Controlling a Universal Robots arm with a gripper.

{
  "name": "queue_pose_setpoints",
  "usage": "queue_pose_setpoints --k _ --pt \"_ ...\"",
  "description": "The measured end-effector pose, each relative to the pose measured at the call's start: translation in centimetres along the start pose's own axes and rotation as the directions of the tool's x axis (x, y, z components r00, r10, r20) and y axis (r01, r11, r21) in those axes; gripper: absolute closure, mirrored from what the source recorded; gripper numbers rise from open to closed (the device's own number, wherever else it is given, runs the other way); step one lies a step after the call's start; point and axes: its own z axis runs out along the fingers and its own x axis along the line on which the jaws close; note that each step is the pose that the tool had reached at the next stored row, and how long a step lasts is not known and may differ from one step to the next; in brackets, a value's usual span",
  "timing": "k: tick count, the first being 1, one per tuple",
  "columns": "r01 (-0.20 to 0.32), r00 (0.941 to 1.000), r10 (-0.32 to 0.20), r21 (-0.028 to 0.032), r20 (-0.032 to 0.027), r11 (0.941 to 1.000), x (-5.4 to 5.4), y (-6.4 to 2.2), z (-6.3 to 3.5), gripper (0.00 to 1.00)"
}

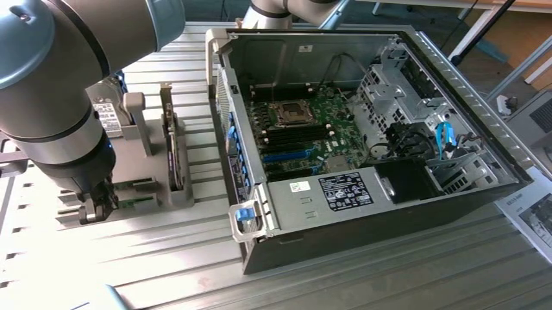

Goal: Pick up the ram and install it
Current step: 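Pick up the ram and move it above insertion slot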

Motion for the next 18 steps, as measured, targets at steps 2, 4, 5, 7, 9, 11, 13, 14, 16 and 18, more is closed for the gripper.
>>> queue_pose_setpoints --k 2,4,5,7,9,11,13,14,16,18 --pt "0.000 1.0000 0.000 0.0000 0.0000 1.0000 0.0 0.00 0.00 0.87" --pt "0.000 1.0000 0.000 0.0000 0.0001 1.0000 0.0 0.00 0.00 0.87" --pt "0.000 1.0000 0.000 0.0000 0.0001 1.0000 0.0 0.00 0.00 0.87" --pt "0.000 1.0000 0.000 0.0000 0.0001 1.0000 0.0 0.00 0.00 0.87" --pt "0.000 1.0000 0.000 0.0003 0.0003 1.0000 0.0 0.00 -0.05 0.87" --pt "0.000 1.0000 0.000 0.0000 0.0001 1.0000 0.0 0.01 -0.31 0.87" --pt "0.000 1.0000 0.000 -0.0001 0.0000 1.0000 0.0 0.02 -0.74 0.87" --pt "0.000 1.0000 0.000 -0.0001 0.0001 1.0000 0.0 0.02 -0.83 0.87" --pt "0.000 1.0000 0.000 0.0002 0.0002 1.0000 0.0 0.02 -0.99 0.87" --pt "0.000 1.0000 0.000 -0.0001 0.0000 1.0000 0.0 0.03 -1.17 0.87"
